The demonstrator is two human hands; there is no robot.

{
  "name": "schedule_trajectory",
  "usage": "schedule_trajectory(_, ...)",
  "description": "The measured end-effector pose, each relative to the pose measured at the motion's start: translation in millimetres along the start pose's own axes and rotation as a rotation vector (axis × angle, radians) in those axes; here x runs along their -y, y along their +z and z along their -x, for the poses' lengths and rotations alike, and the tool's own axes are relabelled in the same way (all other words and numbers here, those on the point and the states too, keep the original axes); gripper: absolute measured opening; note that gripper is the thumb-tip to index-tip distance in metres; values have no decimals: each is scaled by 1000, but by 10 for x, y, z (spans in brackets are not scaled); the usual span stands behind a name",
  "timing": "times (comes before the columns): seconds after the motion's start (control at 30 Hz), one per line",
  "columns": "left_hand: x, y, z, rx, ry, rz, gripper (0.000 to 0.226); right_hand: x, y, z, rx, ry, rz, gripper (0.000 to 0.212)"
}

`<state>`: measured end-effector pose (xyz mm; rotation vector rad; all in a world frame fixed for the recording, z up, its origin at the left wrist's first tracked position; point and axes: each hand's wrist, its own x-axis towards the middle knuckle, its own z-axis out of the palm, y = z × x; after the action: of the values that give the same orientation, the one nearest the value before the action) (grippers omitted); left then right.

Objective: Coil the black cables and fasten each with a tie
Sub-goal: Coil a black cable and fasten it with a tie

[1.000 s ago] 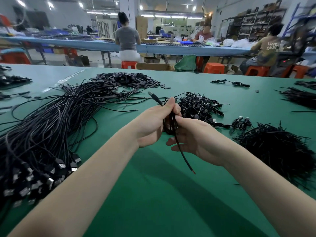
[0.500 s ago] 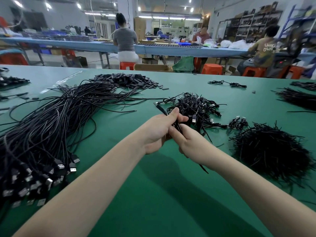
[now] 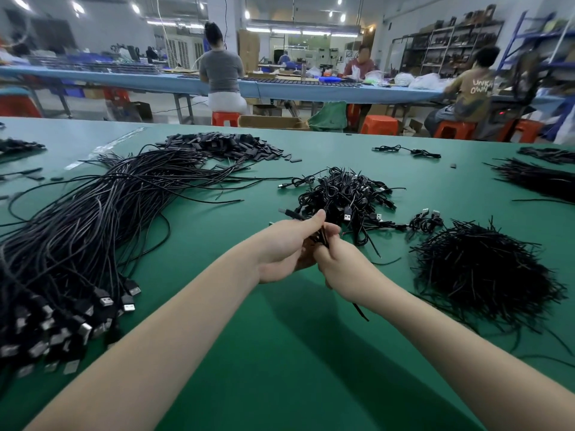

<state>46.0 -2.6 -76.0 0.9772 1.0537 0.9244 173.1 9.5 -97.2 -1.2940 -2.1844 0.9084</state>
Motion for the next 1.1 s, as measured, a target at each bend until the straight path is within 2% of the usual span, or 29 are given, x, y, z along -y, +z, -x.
schedule_trajectory(0.1, -25, -93, 28, 43, 34, -78, 28, -83, -63, -34, -46, 169, -208, 22)
schedule_trajectory(0.17, -25, -168, 11, -102, 253, -286, 22, -168, -162, -38, -32, 236, -196, 23)
schedule_trajectory(0.2, -13, -213, -10, -215, 442, -530, 30, -207, -208, -39, 7, 231, -125, 22)
schedule_trajectory(0.23, 13, -250, -33, -295, 625, -873, 45, -235, -238, -40, 65, 210, -50, 21)
schedule_trajectory(0.27, 55, -268, -74, -309, 752, -1235, 58, -251, -256, -43, 122, 181, 12, 21)
schedule_trajectory(0.3, 109, -261, -103, -295, 803, -1550, 65, -252, -268, -51, 174, 156, 59, 22)
schedule_trajectory(0.33, 176, -252, -130, -291, 820, -1765, 64, -245, -281, -63, 220, 136, 102, 23)
schedule_trajectory(0.37, 238, -229, -152, -306, 838, -1861, 55, -231, -299, -78, 270, 120, 158, 23)
schedule_trajectory(0.5, 458, -122, -159, -414, 945, -1958, 8, -226, -425, -141, 450, 55, 423, 23)
schedule_trajectory(0.6, 600, -63, -220, -486, 913, -1978, 14, -263, -432, -175, 441, -89, 788, 22)
schedule_trajectory(0.67, 642, -33, -236, -534, 884, -1974, 16, -289, -443, -200, 253, -348, 1181, 14)
schedule_trajectory(0.73, 620, -29, -266, -589, 860, -1909, 19, -288, -494, -230, 50, -658, 1463, 8)
schedule_trajectory(0.8, 617, -53, -252, -645, 795, -1777, 20, -225, -529, -266, -139, -866, 1502, 5)
schedule_trajectory(0.83, 630, -80, -254, -646, 726, -1703, 16, -220, -556, -303, -176, -868, 1498, 6)
schedule_trajectory(0.87, 653, -125, -273, -615, 626, -1620, 11, -228, -595, -341, -196, -776, 1507, 20)
schedule_trajectory(0.93, 700, -264, -309, -574, 524, -1318, 20, -268, -744, -424, -294, -490, 1463, 53)
schedule_trajectory(0.97, 697, -324, -318, -545, 494, -1141, 26, -296, -851, -442, -344, -352, 1375, 56)
schedule_trajectory(1.0, 666, -372, -319, -525, 480, -957, 29, -332, -961, -442, -328, -223, 1231, 50)
schedule_trajectory(1.03, 639, -410, -324, -512, 474, -779, 30, -402, -1056, -449, -244, -136, 1049, 41)
schedule_trajectory(1.1, 617, -455, -362, -485, 463, -472, 28, -572, -1094, -437, 77, -1, 712, 27)
